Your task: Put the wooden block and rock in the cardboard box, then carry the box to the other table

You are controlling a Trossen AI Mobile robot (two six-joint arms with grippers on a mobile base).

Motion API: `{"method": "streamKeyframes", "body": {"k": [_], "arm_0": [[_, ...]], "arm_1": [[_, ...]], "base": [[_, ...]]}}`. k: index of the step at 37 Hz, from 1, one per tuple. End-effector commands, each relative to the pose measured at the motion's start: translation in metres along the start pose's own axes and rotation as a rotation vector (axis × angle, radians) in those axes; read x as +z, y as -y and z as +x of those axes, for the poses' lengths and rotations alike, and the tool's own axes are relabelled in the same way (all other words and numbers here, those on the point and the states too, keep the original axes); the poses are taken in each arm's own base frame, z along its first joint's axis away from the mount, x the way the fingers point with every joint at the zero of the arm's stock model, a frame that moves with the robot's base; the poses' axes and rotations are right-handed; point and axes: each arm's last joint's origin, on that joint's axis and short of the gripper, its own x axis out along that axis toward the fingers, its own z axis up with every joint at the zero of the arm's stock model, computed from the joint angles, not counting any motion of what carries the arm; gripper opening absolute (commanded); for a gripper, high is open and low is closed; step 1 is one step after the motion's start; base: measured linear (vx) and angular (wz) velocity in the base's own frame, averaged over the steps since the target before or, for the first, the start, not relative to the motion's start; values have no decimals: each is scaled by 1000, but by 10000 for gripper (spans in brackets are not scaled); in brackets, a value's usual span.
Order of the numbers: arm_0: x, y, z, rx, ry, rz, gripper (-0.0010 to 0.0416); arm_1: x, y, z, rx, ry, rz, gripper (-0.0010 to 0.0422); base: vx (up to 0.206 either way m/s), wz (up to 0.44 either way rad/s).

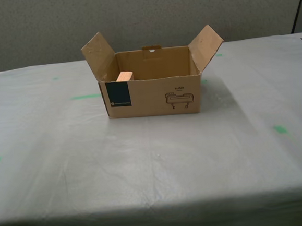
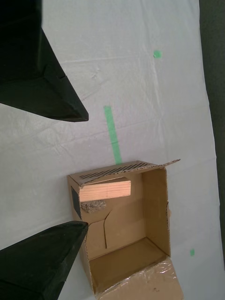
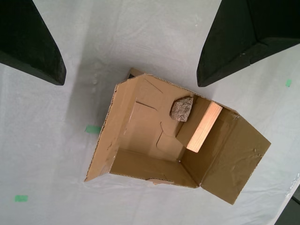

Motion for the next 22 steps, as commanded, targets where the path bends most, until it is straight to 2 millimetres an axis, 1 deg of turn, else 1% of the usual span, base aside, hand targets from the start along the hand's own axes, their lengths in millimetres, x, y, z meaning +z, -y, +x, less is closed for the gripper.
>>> {"method": "streamKeyframes", "body": {"k": [1, 22], "arm_0": [[0, 0, 0, 0, 2, 0, 389], [0, 0, 0, 0, 2, -1, 389]], "arm_1": [[0, 0, 0, 2, 2, 2, 286], [0, 0, 0, 1, 2, 3, 286]], "base": [[0, 0], [0, 0]]}}
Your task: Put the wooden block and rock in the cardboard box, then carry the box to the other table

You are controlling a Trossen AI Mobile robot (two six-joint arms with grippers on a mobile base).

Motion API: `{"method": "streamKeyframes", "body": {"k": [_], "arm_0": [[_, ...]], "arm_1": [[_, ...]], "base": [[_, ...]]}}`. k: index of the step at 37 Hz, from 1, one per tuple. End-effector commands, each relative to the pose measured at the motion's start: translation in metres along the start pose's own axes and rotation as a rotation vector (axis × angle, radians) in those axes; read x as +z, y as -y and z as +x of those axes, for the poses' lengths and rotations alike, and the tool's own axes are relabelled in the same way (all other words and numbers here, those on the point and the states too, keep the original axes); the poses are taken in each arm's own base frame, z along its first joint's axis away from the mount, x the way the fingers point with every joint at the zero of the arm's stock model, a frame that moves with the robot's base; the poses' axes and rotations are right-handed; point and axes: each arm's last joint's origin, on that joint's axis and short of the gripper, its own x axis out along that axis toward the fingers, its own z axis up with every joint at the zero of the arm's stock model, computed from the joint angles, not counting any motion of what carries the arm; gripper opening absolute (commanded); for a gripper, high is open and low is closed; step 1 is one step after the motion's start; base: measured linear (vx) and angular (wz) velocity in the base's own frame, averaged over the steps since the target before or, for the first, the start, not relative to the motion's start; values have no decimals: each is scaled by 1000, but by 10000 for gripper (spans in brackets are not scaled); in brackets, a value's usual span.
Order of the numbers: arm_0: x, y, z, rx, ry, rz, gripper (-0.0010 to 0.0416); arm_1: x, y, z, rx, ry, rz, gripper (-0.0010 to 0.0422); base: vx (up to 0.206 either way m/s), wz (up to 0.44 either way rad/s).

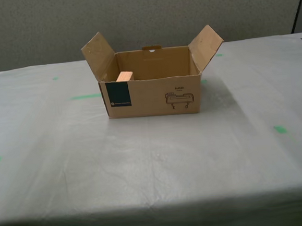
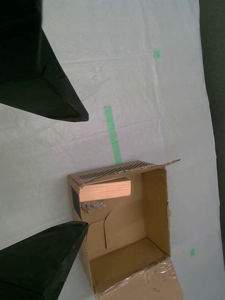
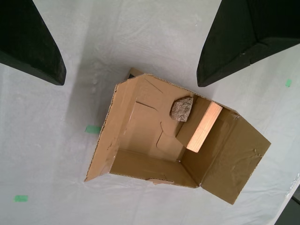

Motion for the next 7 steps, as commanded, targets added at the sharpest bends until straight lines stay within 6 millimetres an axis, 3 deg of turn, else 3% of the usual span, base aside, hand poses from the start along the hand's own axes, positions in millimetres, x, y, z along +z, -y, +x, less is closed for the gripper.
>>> {"method": "streamKeyframes", "body": {"k": [1, 7], "arm_0": [[0, 0, 0, -1, 2, 0, 390], [0, 0, 0, -1, 2, 0, 390]], "arm_1": [[0, 0, 0, 1, 2, 2, 286], [0, 0, 0, 1, 2, 2, 286]], "base": [[0, 0], [0, 0]]}}
